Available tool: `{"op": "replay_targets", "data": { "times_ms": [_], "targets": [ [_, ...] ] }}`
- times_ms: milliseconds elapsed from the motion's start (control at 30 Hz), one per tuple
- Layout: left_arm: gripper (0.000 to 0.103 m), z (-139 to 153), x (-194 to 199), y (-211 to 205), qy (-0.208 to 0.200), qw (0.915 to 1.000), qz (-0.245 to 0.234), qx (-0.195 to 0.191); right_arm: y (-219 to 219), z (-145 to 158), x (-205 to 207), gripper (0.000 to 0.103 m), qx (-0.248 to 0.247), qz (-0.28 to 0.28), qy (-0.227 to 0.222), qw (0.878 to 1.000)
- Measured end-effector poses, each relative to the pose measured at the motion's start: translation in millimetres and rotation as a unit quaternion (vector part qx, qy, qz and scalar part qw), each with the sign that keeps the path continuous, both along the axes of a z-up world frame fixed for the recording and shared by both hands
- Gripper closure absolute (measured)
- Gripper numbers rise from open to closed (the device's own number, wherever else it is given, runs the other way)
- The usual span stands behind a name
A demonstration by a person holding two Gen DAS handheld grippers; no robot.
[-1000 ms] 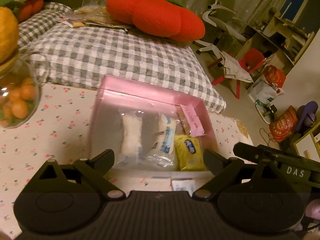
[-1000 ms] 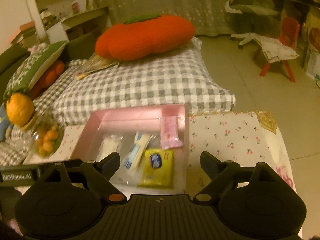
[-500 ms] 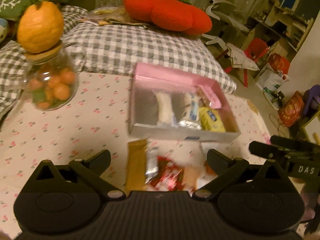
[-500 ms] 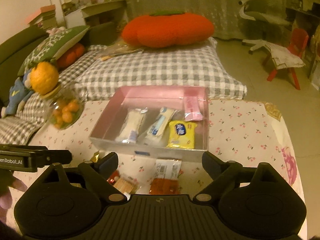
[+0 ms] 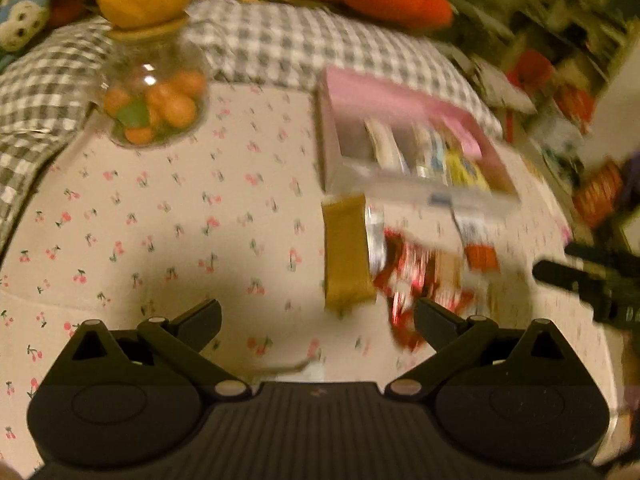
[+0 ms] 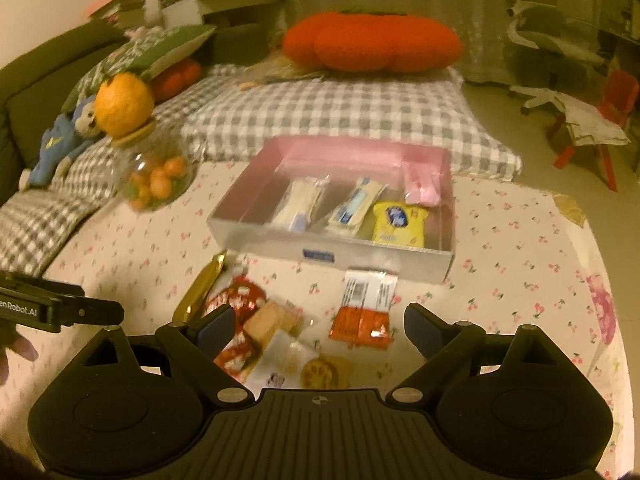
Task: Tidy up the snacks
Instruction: 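Withdraw both tools and move left tool to cream pastry packet, then grasp cream pastry packet with left tool while right tool grasps small white packet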
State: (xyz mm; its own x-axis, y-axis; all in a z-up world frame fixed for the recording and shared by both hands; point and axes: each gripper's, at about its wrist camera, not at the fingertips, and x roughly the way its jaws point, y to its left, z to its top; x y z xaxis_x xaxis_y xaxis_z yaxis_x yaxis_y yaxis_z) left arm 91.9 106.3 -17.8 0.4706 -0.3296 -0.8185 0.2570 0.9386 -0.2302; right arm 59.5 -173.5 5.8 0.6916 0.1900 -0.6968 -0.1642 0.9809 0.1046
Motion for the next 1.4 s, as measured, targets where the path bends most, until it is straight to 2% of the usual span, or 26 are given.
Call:
{"op": "replay_targets", "data": {
  "times_ms": [133, 267, 400, 500, 633, 733, 833, 967, 1100, 1233, 1333, 1400],
  "targets": [
    [0.001, -13, -9, 5, 0.0, 0.9977, -0.062, 0.026, 6, -12, -6, 0.01, -0.029, 0.043, 0.001, 0.999],
    [0.001, -21, -15, 10, 0.01, 0.9923, -0.121, 0.026, 12, -27, -9, 0.01, -0.052, 0.093, 0.012, 0.994],
    [0.001, -29, -23, 5, 0.02, 0.9821, -0.179, 0.055, 22, -42, -10, 0.01, -0.073, 0.143, 0.03, 0.987],
    [0.002, -36, -28, 1, 0.03, 0.9732, -0.211, 0.086, 30, -51, -10, 0.01, -0.089, 0.16, 0.045, 0.982],
    [0.004, -44, -34, -2, 0.024, 0.9602, -0.244, 0.135, 34, -60, -6, 0.01, -0.106, 0.172, 0.053, 0.978],
    [0.005, -46, -34, 0, 0.022, 0.9558, -0.248, 0.157, 36, -68, 0, 0.01, -0.123, 0.167, 0.056, 0.977],
    [0.005, -49, -31, 5, 0.019, 0.9582, -0.229, 0.171, 35, -70, 8, 0.01, -0.116, 0.159, 0.055, 0.979],
    [0.007, -49, -22, 16, 0.026, 0.9683, -0.187, 0.163, 33, -72, 17, 0.01, -0.109, 0.142, 0.053, 0.982],
    [0.014, -47, -16, 23, 0.034, 0.977, -0.149, 0.149, 31, -72, 21, 0.011, -0.103, 0.129, 0.049, 0.985],
    [0.018, -47, -12, 26, 0.034, 0.9816, -0.127, 0.138, 31, -73, 24, 0.013, -0.096, 0.119, 0.049, 0.987],
    [0.024, -47, -11, 24, 0.032, 0.9833, -0.12, 0.133, 31, -73, 25, 0.019, -0.089, 0.118, 0.049, 0.988],
    [0.026, -46, -10, 25, 0.03, 0.9841, -0.115, 0.132, 31, -72, 24, 0.027, -0.085, 0.123, 0.049, 0.988]
  ]
}}
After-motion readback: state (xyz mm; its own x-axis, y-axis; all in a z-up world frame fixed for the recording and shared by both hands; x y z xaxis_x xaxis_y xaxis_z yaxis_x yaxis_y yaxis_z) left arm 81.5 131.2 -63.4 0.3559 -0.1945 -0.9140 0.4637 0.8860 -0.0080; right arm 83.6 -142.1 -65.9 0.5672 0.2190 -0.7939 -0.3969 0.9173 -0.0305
